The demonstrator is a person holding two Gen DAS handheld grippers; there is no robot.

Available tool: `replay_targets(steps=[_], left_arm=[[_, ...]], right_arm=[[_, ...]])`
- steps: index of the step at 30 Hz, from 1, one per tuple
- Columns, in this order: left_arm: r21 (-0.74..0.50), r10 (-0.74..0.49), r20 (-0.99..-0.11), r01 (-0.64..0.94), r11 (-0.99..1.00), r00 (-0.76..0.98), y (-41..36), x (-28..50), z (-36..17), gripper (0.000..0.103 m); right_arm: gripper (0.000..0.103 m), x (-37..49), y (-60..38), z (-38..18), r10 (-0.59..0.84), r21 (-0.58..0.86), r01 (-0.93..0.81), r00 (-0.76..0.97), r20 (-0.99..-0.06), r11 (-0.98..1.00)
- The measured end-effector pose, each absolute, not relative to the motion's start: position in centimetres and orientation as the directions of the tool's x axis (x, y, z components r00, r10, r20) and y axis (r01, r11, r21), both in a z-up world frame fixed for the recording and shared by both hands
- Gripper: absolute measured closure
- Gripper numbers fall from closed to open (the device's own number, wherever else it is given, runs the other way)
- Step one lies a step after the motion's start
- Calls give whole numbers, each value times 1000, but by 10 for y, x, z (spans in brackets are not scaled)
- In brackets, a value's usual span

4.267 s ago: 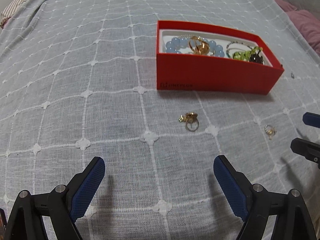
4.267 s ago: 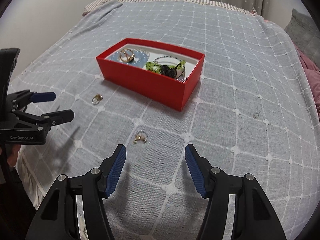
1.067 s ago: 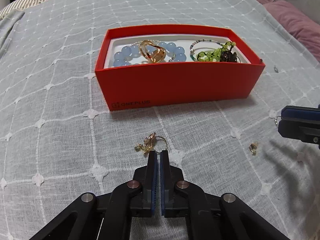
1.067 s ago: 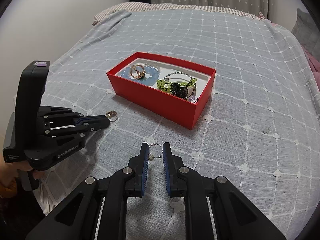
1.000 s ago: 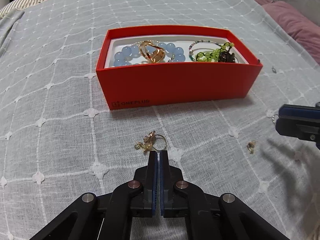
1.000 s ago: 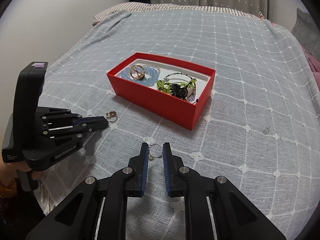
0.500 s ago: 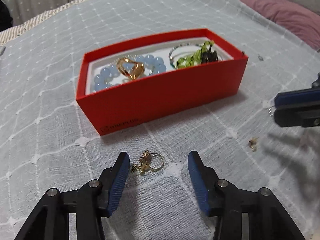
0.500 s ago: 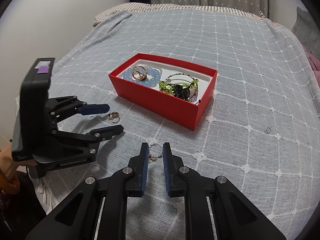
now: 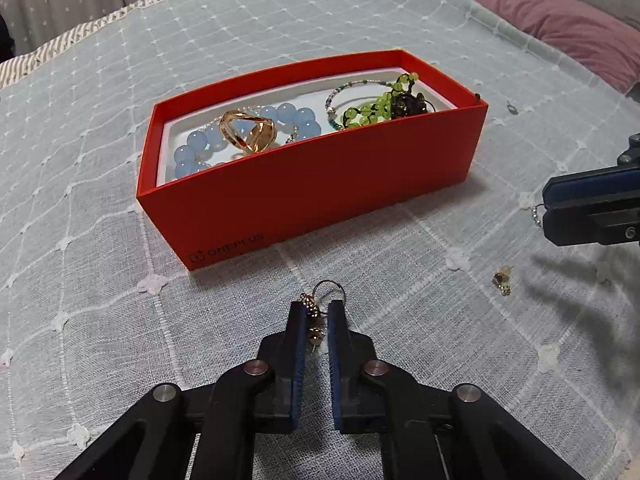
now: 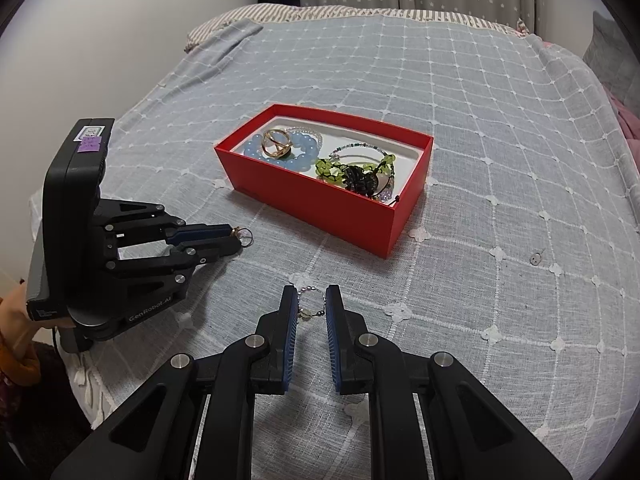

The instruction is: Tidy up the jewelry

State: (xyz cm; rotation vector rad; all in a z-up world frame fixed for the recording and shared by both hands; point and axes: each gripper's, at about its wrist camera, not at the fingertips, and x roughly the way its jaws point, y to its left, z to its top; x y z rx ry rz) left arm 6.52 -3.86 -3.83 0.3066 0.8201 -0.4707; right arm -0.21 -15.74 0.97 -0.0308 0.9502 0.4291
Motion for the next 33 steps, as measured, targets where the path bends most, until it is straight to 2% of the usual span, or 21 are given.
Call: replay_targets(steps=[6,20,33], left_arm=[[60,-302,-742,509,859,598,-36,63,-31,100],[-145,-427,-679,461,875,597,-8,65,0,100],[-129,-399,-617,413,902,679,-9,77,33,100]], right_arm=[[88,-2,-156,10,341,158,-370,504,-794,915],[88,-2,-159,15,345,162,-367,514,-786,916],[88,21,-157,44,361,181,-348,571,-737,920]])
